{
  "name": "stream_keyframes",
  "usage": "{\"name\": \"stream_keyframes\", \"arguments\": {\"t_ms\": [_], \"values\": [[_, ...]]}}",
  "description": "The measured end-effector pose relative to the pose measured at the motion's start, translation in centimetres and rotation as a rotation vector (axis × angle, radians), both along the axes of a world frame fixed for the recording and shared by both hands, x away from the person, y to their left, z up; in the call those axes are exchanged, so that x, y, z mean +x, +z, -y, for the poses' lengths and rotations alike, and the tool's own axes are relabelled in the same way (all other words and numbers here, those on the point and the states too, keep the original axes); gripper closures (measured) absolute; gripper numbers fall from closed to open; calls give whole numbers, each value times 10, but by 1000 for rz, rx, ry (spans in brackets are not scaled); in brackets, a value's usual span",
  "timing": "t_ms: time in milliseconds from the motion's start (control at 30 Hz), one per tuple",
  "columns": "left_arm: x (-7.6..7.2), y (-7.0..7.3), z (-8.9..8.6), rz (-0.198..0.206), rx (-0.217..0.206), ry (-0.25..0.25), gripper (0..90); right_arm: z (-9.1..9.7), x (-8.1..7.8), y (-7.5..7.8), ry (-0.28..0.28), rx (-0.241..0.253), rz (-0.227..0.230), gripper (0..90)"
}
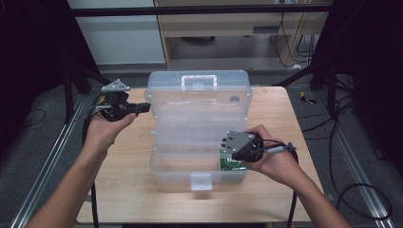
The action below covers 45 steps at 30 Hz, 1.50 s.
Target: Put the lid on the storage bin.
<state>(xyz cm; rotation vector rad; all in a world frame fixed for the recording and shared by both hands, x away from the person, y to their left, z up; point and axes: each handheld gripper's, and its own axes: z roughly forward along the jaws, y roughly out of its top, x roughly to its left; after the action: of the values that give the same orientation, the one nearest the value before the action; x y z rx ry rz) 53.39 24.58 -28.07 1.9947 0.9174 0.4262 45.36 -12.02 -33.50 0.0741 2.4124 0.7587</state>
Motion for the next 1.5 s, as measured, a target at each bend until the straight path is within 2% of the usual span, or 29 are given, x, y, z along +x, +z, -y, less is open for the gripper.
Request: {"name": "stream_keyframes", "arguments": {"t_ms": [633, 1000, 1100, 1233, 1333, 1500], "values": [[-1, 2, -1, -8, -16, 10, 898, 1, -6, -5, 3, 6, -13, 807], [-15, -5, 1, 1, -40, -4, 887, 1, -6, -5, -3, 5, -25, 794], [-17, -5, 3, 6, -33, -13, 883, 2, -6, -5, -3, 8, -29, 783], [-22, -7, 4, 11, -45, -18, 879, 2, -7, -7, -4, 16, -38, 777], [-26, -10, 6, 17, -31, -21, 877, 2, -9, -8, -4, 13, -39, 772], [-33, -15, 5, 12, -42, -31, 877, 3, -11, -10, -3, 15, -47, 765]]}}
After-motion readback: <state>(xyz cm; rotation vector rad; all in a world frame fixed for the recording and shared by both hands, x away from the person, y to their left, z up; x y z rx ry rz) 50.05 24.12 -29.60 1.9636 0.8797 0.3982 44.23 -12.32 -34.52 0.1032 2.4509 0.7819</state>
